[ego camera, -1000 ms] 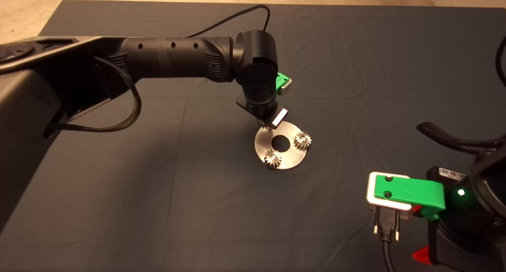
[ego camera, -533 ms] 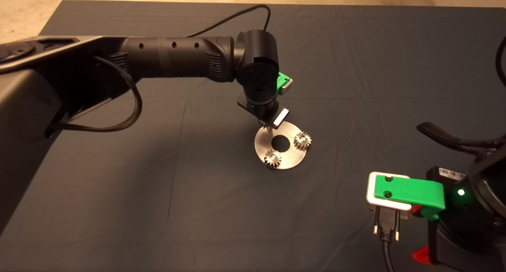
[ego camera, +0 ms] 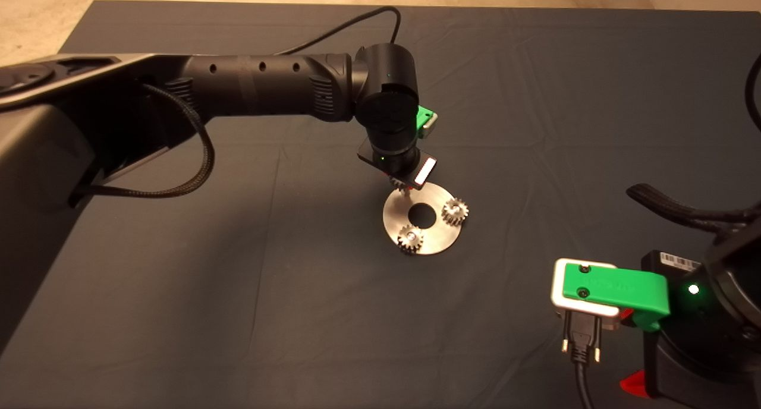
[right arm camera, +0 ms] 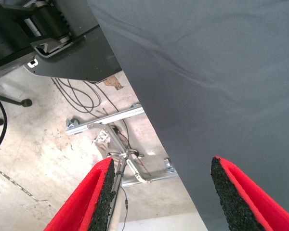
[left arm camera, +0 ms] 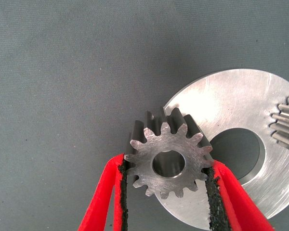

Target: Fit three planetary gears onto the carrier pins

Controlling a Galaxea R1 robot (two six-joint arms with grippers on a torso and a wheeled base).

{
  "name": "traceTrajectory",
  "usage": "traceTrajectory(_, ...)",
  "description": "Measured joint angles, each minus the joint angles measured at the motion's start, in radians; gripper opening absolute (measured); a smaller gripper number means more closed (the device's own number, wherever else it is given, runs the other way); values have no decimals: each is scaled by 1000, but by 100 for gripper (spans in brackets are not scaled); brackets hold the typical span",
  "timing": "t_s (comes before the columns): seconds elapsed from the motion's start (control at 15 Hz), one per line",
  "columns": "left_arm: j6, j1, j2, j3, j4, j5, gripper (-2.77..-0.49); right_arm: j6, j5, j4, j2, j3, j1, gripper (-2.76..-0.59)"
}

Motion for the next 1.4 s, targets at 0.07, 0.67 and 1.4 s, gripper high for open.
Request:
traceTrajectory(0.07,-4,0,0,0,0,-1,-244,0,0,0,0,0,0,-189)
traceTrajectory(0.67,-6,0,4,3,-3,-4,-244,-8,0,0,3,0,0,-189)
traceTrajectory(1.4,-27,0,14,25,-9,-26,-244,-8,0,0,5,0,0,-189)
